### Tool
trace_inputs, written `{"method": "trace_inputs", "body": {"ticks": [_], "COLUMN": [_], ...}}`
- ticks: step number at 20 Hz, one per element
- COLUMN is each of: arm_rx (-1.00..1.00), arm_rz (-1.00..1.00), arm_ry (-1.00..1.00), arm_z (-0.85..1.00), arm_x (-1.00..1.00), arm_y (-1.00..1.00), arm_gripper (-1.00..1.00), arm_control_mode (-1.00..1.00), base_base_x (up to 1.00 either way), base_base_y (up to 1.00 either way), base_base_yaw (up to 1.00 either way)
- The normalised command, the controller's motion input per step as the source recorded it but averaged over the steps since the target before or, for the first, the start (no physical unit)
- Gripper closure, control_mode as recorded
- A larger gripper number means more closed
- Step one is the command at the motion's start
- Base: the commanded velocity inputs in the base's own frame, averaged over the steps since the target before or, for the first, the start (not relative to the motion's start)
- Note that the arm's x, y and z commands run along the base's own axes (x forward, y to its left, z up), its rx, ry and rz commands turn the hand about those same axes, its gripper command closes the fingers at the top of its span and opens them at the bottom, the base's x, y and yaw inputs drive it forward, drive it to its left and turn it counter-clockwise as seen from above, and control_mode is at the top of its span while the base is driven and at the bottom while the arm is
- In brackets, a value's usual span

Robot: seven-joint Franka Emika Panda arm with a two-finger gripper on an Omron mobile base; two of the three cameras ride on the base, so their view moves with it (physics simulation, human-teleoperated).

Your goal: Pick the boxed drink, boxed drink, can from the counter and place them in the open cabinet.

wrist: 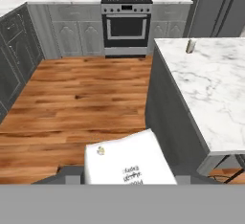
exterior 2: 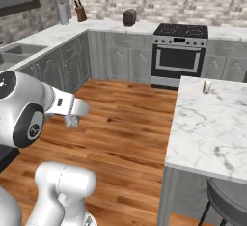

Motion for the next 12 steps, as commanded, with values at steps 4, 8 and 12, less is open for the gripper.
{"method": "trace_inputs", "body": {"ticks": [4,8,12], "arm_rx": [0.00,0.00,0.00], "arm_rz": [0.00,0.00,0.00], "arm_ry": [0.00,0.00,0.00], "arm_z": [0.00,0.00,0.00], "arm_x": [0.00,0.00,0.00], "arm_y": [0.00,0.00,0.00], "arm_gripper": [1.00,1.00,1.00], "arm_control_mode": [1.00,1.00,1.00], "base_base_x": [-0.44,-0.40,-0.40], "base_base_y": [-0.22,-0.27,-0.34], "base_base_yaw": [0.20,0.22,0.25]}}
